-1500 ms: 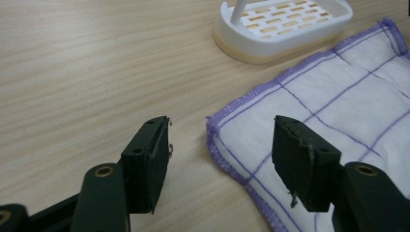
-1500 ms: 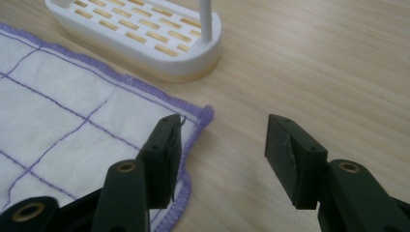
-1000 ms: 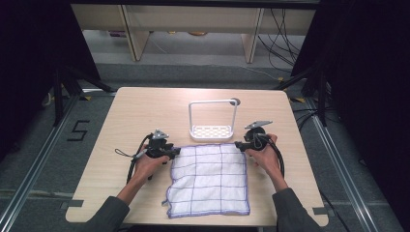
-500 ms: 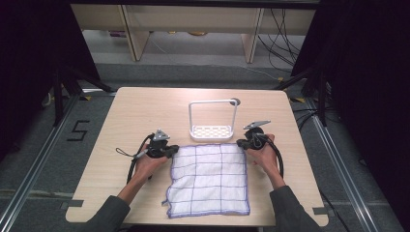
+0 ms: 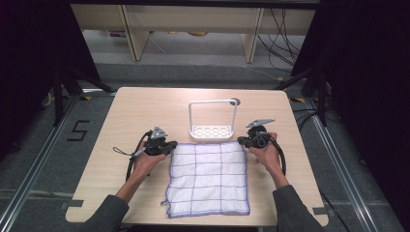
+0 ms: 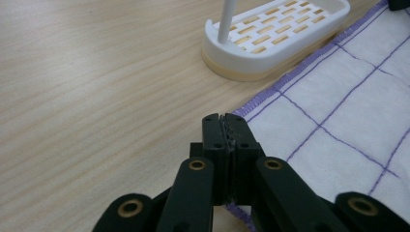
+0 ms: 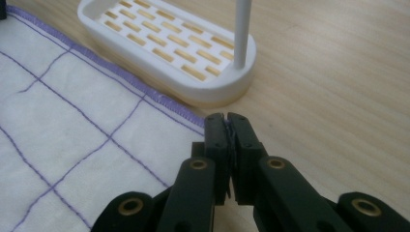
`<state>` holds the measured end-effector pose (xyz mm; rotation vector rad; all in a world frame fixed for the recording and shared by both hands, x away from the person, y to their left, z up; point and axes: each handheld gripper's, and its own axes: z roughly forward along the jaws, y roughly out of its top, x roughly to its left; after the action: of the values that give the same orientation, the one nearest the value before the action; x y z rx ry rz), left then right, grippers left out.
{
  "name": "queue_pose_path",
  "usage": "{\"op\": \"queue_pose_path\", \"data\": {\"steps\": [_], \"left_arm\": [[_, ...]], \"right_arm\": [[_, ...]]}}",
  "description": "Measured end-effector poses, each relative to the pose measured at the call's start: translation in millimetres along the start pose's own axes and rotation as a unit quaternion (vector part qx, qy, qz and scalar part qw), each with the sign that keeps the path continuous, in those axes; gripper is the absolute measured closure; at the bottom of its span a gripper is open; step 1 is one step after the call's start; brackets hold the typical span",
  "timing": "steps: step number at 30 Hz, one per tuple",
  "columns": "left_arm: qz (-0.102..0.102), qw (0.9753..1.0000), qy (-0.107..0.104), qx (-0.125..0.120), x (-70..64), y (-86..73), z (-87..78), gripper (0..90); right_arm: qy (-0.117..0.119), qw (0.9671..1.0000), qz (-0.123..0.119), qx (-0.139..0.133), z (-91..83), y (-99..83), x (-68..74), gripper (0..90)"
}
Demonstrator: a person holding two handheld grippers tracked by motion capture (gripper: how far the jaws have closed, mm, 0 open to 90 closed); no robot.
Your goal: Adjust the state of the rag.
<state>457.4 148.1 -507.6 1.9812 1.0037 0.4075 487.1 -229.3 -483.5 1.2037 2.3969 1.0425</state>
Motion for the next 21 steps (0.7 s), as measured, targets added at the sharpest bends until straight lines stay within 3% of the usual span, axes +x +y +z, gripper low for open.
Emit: {"op": "queue_pose_path", "data": {"steps": [1,2,3,5,7,8,9,11,16,17,18,20,21], "left_arm": [[-0.005,0.9999,0.0,-0.01,-0.6,0.4,-0.1,87.9],[0.0,1.0,-0.001,-0.004,0.2,1.5,-2.4,87.9],[0.0,1.0,-0.001,-0.007,0.3,2.1,-3.6,87.9],[-0.011,0.9997,-0.002,-0.022,-1.1,3.6,-5.7,87.9],[-0.001,0.9998,0.0,-0.021,0.8,5.7,-11.0,87.9],[-0.012,0.9994,0.0,-0.034,-0.3,6.6,-11.7,87.9],[-0.012,0.9993,0.002,-0.036,0.4,7.8,-14.0,87.9],[-0.015,0.9989,0.002,-0.043,1.6,10.4,-17.8,87.9],[-0.012,0.9984,-0.003,-0.056,2.9,17.2,-24.3,87.9],[-0.006,0.9984,-0.003,-0.056,3.1,18.9,-26.4,87.9],[-0.008,0.998,-0.006,-0.062,2.6,20.5,-27.9,87.9],[-0.002,0.9978,-0.006,-0.066,1.1,22.6,-32.5,87.9],[0.002,0.9977,-0.006,-0.067,-0.2,23.0,-35.1,87.9]], "right_arm": [[-0.003,1.0,0.004,-0.007,-1.0,0.6,1.5,87.8],[0.001,1.0,0.002,-0.004,-4.3,2.7,2.2,87.8],[0.001,0.9998,-0.009,-0.017,-3.6,3.3,1.8,87.8],[-0.001,0.9997,-0.006,-0.023,-7.4,6.3,4.1,88.0],[0.003,0.9998,-0.011,-0.016,-12.4,9.9,4.7,88.0],[0.001,0.9993,-0.001,-0.038,-10.7,10.8,7.1,88.0],[0.004,0.9996,-0.018,-0.022,-14.4,12.9,6.1,88.1],[0.004,0.9993,-0.019,-0.031,-16.9,15.7,9.1,88.2],[0.015,0.9986,-0.022,-0.047,-27.0,23.2,13.9,88.3],[0.012,0.9988,-0.013,-0.046,-30.2,23.9,16.7,88.3],[0.012,0.9983,-0.026,-0.05,-31.3,24.7,15.4,88.3],[0.013,0.9985,-0.017,-0.05,-36.3,25.6,19.5,88.4],[0.012,0.998,-0.03,-0.055,-38.2,26.0,19.2,88.3]]}}
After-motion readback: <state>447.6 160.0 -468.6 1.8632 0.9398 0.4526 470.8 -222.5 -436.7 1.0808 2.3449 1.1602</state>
